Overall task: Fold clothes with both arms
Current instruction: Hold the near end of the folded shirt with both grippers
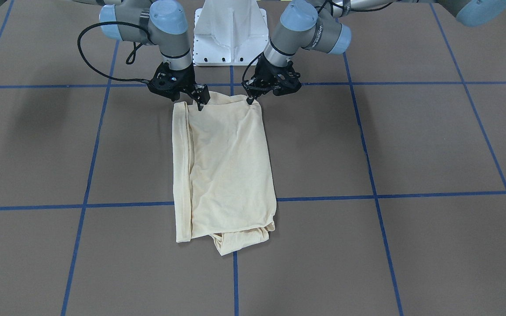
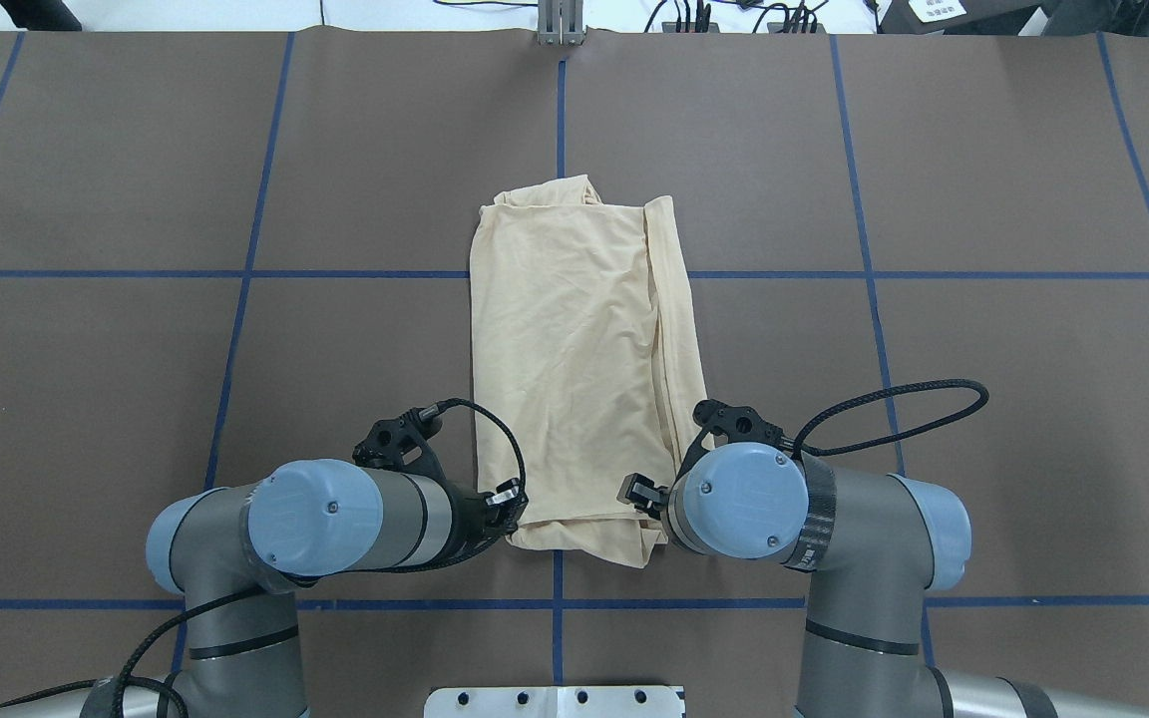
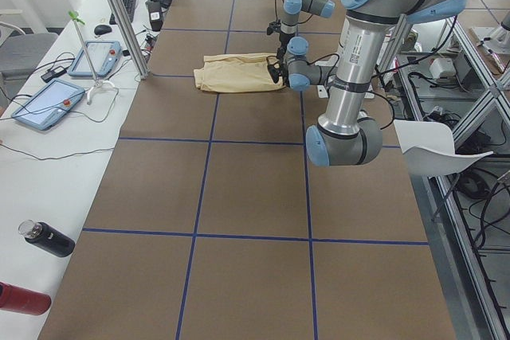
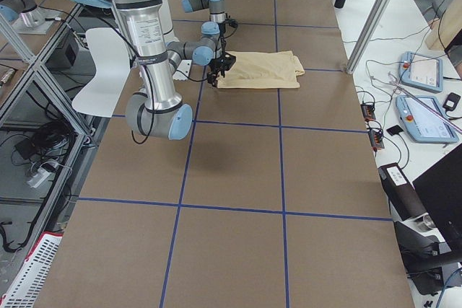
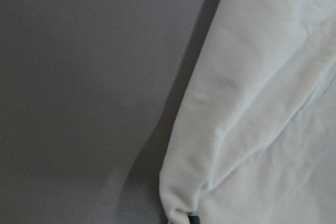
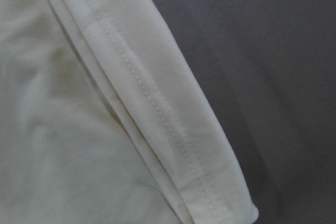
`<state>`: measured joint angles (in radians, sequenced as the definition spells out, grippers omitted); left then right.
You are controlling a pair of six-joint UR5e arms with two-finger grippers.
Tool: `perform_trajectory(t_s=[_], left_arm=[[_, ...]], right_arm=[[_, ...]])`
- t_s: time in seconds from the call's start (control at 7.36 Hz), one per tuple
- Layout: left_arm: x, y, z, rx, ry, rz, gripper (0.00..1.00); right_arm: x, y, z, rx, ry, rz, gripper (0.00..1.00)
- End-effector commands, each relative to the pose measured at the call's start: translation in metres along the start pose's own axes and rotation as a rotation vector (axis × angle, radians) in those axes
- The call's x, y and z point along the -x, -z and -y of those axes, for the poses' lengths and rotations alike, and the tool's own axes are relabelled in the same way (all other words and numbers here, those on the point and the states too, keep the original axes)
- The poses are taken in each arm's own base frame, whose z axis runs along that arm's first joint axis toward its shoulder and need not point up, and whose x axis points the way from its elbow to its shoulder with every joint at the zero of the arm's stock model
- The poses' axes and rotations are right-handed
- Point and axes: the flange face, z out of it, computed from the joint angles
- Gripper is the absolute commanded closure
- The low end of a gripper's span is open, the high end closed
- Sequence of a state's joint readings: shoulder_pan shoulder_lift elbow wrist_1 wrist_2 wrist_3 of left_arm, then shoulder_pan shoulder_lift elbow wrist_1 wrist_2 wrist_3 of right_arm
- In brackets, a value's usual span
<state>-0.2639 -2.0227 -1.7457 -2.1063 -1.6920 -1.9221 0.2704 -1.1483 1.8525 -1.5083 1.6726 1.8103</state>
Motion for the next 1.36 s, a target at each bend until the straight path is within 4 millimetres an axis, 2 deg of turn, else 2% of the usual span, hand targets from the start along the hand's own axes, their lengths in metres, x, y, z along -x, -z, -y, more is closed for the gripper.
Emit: perform_trajectory(t_s=[0.0, 0.27, 0.68, 0.81, 0.95, 1.09, 1.22], left_arm=[[0.0006, -0.0002, 0.0013, -0.003, 0.0, 0.003, 1.0], [0.0006, -0.0002, 0.0013, -0.003, 0.0, 0.003, 1.0], [0.0006, -0.0002, 0.0013, -0.003, 0.0, 0.003, 1.0], [0.0006, -0.0002, 0.0013, -0.003, -0.002, 0.003, 1.0], [0.0006, -0.0002, 0.0013, -0.003, -0.002, 0.003, 1.0], [0.0003, 0.0001, 0.0022, -0.004, -0.001, 0.003, 1.0], [0.0006, -0.0002, 0.0013, -0.003, -0.002, 0.003, 1.0]], right_arm=[[0.0066, 0.0042, -0.0026, 0.006, 0.0, 0.013, 0.05], [0.0065, 0.0043, -0.0027, 0.008, 0.0, 0.013, 0.2], [0.0074, 0.005, -0.002, 0.007, -0.004, 0.014, 0.63], [0.0103, 0.007, -0.0039, 0.009, -0.002, 0.02, 0.72], [0.0112, 0.0077, -0.0032, 0.009, -0.003, 0.022, 0.9], [0.0119, 0.0083, -0.0035, 0.009, -0.003, 0.023, 1.0], [0.0128, 0.0096, -0.0038, 0.01, -0.002, 0.026, 1.0]])
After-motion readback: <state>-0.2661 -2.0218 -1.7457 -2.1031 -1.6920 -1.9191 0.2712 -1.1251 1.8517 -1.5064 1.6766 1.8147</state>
